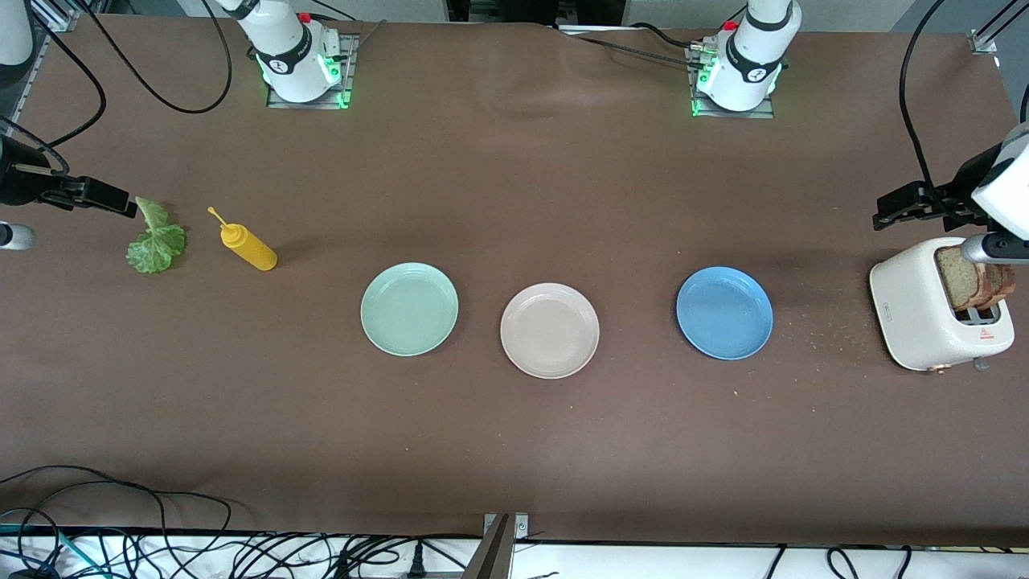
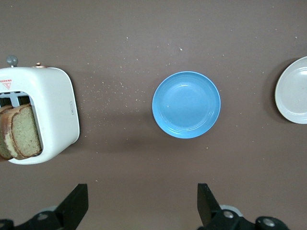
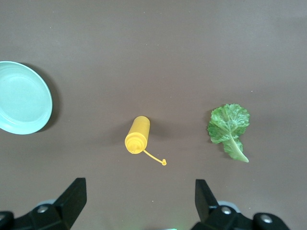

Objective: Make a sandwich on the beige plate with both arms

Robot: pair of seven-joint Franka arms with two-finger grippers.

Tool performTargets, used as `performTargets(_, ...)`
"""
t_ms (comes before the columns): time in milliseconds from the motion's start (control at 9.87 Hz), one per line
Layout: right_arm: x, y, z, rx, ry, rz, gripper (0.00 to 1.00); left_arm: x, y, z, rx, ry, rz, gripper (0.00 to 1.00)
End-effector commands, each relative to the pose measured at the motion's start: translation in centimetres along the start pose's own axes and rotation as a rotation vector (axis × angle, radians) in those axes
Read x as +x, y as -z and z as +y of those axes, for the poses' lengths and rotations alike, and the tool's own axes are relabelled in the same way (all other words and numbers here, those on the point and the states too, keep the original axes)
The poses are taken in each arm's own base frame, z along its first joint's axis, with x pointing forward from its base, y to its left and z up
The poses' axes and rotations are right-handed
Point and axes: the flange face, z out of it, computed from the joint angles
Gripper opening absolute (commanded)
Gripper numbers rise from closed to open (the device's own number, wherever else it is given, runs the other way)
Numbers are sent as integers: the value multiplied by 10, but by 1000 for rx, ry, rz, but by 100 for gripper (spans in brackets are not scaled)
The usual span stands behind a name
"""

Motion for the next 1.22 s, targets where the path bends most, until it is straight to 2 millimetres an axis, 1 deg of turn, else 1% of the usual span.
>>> performTargets(0,-1,5,0,-4,-1,-5,100,3,7,-3,12,-6,11,100)
performTargets(203,-2,5,0,-6,-1,-13,100,3,7,-3,12,-6,11,100)
performTargets(405,-4,4,5,-12,14,-24,100,3,7,-3,12,-6,11,100)
performTargets(507,-4,3,12,-18,29,-30,100,3,7,-3,12,-6,11,100)
performTargets(608,-1,-1,19,-17,35,-39,100,3,7,-3,12,-6,11,100)
performTargets(709,1,-6,31,-16,17,-48,100,3,7,-3,12,-6,11,100)
performTargets(912,8,-16,40,-31,16,-56,100,3,7,-3,12,-6,11,100)
performTargets(1013,12,-23,44,-67,16,-67,100,3,7,-3,12,-6,11,100)
performTargets(1114,12,-25,44,-70,17,-73,100,3,7,-3,12,-6,11,100)
